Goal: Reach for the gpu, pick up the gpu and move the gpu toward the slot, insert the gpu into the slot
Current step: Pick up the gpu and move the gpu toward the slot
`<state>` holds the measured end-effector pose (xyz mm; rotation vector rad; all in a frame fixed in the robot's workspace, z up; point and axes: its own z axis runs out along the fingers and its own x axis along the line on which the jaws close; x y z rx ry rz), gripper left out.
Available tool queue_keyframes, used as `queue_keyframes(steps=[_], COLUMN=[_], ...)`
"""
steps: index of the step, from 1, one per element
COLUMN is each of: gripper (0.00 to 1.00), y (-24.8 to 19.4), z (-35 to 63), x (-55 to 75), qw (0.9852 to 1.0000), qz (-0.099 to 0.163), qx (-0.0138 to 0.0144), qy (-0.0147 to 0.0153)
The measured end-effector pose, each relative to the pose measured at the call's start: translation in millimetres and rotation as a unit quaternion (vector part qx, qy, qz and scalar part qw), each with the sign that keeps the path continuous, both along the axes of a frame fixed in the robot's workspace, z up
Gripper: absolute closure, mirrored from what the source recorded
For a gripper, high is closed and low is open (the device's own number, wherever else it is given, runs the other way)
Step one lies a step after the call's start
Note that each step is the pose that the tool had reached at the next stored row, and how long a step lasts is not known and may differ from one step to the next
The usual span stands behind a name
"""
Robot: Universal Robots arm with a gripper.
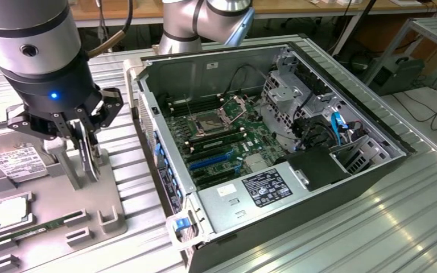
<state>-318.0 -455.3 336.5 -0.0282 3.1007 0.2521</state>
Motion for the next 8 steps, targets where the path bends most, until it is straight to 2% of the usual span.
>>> queue_keyframes(steps=[8], gripper=[0.72], y=[0.0], z=[15.7], x=[0.4], qw=[1.0000], qz=[0.000], qx=[0.0012], qy=[0.0000])
